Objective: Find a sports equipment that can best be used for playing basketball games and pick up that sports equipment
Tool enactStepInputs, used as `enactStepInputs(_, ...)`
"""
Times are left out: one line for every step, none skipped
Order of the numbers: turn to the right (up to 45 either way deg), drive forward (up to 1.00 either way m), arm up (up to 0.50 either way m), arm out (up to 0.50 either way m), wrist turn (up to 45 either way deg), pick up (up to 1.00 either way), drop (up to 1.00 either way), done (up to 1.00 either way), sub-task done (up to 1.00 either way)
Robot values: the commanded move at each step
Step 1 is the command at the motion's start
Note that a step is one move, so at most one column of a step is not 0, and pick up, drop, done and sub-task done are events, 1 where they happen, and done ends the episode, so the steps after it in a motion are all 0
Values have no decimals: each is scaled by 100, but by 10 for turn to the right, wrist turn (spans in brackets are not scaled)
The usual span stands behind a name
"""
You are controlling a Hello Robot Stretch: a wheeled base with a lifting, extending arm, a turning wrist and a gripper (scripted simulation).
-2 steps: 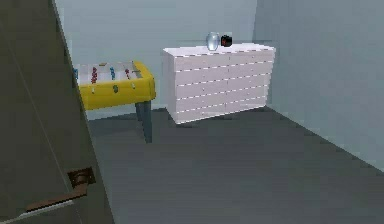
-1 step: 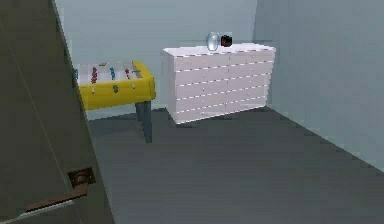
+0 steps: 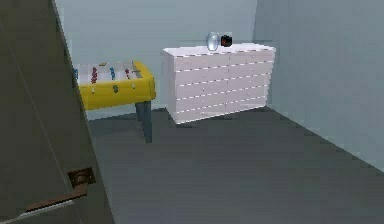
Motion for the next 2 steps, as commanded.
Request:
enactStepInputs(0, 0, 10, 0, 0, 0, 0, 0, 0)
enactStepInputs(0, 0, 0, 0, 0, 0, 0, 100, 0)
